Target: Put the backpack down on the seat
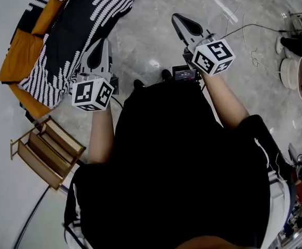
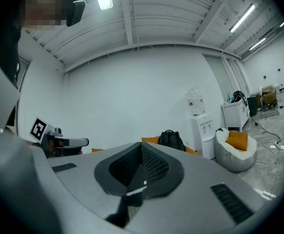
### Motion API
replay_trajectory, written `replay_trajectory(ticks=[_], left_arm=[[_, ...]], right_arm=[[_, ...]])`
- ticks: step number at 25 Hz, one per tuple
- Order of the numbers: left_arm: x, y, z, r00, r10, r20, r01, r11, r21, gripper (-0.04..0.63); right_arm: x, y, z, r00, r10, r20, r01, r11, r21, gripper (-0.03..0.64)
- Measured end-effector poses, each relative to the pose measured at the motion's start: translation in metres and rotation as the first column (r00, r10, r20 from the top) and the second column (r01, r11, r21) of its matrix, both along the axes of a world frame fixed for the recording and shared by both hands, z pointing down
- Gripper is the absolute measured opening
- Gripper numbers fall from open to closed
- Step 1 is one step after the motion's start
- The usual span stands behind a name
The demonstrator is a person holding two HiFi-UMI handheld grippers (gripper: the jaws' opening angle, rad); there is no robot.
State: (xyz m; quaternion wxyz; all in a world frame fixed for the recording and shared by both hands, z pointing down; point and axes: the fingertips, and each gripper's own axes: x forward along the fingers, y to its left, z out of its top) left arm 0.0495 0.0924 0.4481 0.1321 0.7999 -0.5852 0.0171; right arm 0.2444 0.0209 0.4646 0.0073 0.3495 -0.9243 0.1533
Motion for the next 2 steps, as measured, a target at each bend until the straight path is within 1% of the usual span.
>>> replay_trajectory(ticks=[2], left_arm=[[-0.0001,-0.0009,0.0028,1.0,0.007,0.002,-0.007,1.0,-0.009,0.015]], right_arm=[[-0.0011,-0.0019,0.0026,1.0,0.0,-0.004,0.0,1.0,-0.008,0.032]])
